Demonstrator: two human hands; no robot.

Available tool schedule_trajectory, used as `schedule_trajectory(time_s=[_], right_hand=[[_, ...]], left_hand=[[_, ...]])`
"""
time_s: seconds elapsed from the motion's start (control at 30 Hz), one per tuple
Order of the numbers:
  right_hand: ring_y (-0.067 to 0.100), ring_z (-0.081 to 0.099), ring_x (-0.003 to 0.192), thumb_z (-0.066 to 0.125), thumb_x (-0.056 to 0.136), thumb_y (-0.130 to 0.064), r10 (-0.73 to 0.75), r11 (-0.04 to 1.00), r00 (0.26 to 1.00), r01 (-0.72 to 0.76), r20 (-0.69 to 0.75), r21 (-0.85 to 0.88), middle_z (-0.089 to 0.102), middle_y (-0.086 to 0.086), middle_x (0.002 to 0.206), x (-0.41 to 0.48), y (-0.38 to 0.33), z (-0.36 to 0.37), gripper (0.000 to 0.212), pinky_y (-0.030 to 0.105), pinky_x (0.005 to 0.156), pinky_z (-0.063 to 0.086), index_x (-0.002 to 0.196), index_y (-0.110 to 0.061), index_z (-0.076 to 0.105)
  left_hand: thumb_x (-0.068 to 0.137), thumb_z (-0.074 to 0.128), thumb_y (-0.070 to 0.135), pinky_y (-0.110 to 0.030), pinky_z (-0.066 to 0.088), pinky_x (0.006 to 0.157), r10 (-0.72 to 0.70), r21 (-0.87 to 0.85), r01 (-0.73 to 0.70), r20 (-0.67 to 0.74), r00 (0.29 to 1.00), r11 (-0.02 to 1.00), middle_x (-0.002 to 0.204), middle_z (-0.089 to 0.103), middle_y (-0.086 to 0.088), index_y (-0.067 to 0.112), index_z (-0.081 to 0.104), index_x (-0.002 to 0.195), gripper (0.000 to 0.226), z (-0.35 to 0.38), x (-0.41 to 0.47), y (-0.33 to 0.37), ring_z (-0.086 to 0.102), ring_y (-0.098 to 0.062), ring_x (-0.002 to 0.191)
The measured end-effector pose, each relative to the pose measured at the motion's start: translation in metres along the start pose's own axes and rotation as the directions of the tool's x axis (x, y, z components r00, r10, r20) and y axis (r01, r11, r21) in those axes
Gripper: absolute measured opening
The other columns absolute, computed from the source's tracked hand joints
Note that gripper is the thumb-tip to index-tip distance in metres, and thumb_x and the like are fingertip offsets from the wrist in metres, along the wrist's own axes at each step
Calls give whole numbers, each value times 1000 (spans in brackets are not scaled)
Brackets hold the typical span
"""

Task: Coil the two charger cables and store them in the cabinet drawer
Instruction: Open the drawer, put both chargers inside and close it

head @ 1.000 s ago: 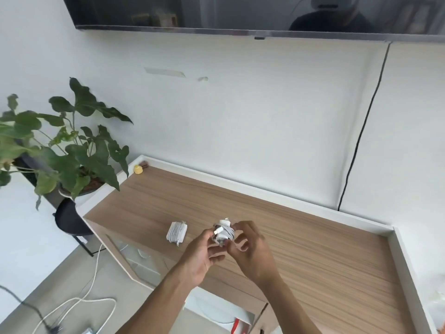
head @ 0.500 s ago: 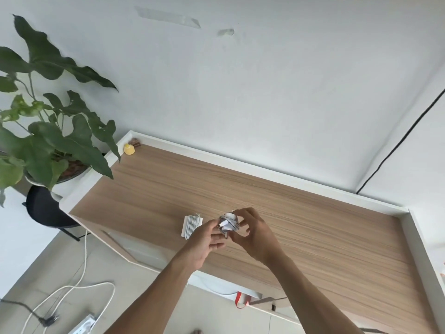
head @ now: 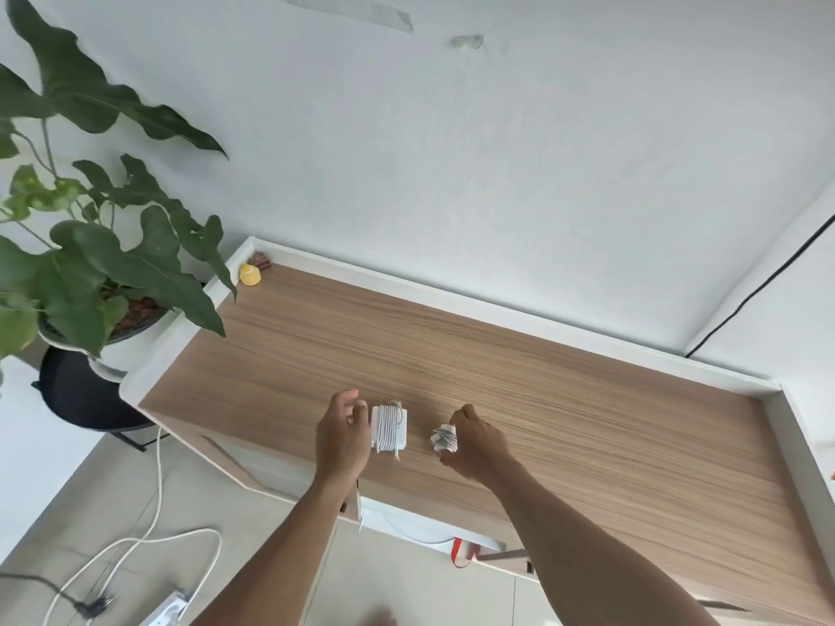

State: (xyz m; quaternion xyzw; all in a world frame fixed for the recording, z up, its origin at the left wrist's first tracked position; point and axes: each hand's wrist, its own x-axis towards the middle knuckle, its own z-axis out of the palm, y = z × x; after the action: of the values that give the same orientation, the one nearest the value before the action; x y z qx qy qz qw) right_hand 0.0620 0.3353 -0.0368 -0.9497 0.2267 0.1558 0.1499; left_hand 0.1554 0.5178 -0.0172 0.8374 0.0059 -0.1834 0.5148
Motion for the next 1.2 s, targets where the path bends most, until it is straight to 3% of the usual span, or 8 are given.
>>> schedule_trajectory(time_s=[0.2, 0.37, 0.43, 0.57, 0.77, 0.9, 1.07, 1.2], right_hand=[[27, 56, 113, 66, 82, -41, 71, 992, 997, -70, -5, 101, 47, 3, 125, 9, -14, 13, 52, 39, 86, 49, 125, -17, 48], [28, 46, 122, 70, 79, -36, 109, 943, 994, -112, 25, 314, 38, 5, 136, 0, -4, 13, 66, 39, 95, 45, 136, -22, 41], [28, 47, 123, 67, 82, -34, 155, 913, 988, -140, -8, 382, 41, 6, 135, -12, 8, 12, 60, 39, 97, 44, 134, -19, 43], [26, 61, 102, 56, 90, -31, 298, 848, 951, -227, -78, 479, 63, 8, 114, -38, 24, 10, 26, 34, 85, 49, 107, -13, 63], [26, 62, 76, 53, 89, -27, 309, 801, 943, -190, -121, 567, 65, 2, 75, -80, 13, 5, 21, 33, 67, 48, 84, -13, 67], [26, 57, 73, 54, 87, -23, 376, 717, 916, -190, -142, 671, 62, 4, 70, -117, 12, 21, 20, 27, 64, 40, 77, -9, 66], [19, 52, 66, 52, 89, -24, 479, 542, 878, -307, 13, 782, 59, -2, 66, -170, 21, 69, 19, 22, 51, 34, 78, -13, 63], [19, 46, 52, 50, 91, -15, 529, 87, 791, -411, 307, 908, 56, 5, 65, -201, 25, 114, 18, 24, 47, 39, 82, -5, 63]], left_hand=[[100, 42, 27, -33, 46, 91, 37, 160, -43, 42, 998, 986, 110, 68, -5, 10, 59, 120, 31, -11, -6, -20, 61, -23, 105], [98, 43, 29, -33, 47, 77, -58, 220, 50, 28, 998, 974, 94, 71, -9, 11, 61, 94, 26, -12, -10, -44, 63, -28, 91], [97, 45, 27, -34, 48, 74, -43, 292, 24, 59, 997, 956, 85, 70, -6, 15, 58, 84, 22, -15, -17, -52, 64, -29, 87], [94, 51, 27, -30, 45, 72, 39, 387, -102, 169, 985, 916, 85, 68, 0, 20, 60, 84, 15, -11, -32, -49, 65, -25, 87], [91, 57, 27, -26, 44, 66, 170, 370, -262, 262, 950, 892, 80, 66, 4, 18, 62, 85, 12, 6, -63, -30, 64, -18, 80], [89, 59, 24, -24, 38, 66, 180, 401, -270, 248, 952, 875, 79, 66, 3, 14, 65, 88, 12, 8, -99, -45, 61, -18, 76], [90, 56, 21, -27, 44, 69, 61, 392, -176, 287, 956, 903, 80, 65, 2, 20, 60, 87, 5, 15, -136, -95, 65, -23, 83], [88, 56, 31, -39, 55, 84, -178, 407, 18, 359, 916, 913, 96, 71, -5, 20, 55, 105, 20, 21, -146, -145, 69, -31, 91]])
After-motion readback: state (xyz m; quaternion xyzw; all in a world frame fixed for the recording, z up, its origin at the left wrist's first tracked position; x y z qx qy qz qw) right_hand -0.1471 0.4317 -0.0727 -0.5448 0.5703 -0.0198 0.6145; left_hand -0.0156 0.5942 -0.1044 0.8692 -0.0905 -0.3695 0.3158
